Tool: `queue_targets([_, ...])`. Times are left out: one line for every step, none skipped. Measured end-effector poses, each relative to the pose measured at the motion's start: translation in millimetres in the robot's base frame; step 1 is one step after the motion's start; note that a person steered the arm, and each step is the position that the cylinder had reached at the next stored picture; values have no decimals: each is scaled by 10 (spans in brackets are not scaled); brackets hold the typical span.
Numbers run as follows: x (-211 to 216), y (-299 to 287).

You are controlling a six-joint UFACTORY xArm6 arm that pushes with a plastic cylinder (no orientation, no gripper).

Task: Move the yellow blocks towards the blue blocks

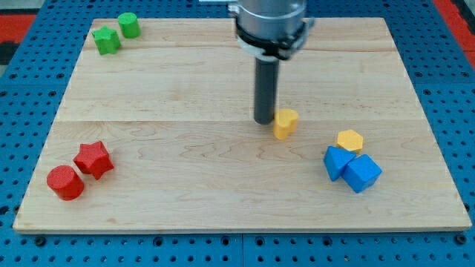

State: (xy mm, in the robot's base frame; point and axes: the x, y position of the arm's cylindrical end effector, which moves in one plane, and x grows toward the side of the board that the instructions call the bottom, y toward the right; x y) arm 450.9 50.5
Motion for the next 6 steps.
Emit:
queue_targets([152,411])
queue_targets([23,472])
queue_targets([-1,655])
queue_targets([44,503])
queue_targets([6,445])
queue_targets([-323,445])
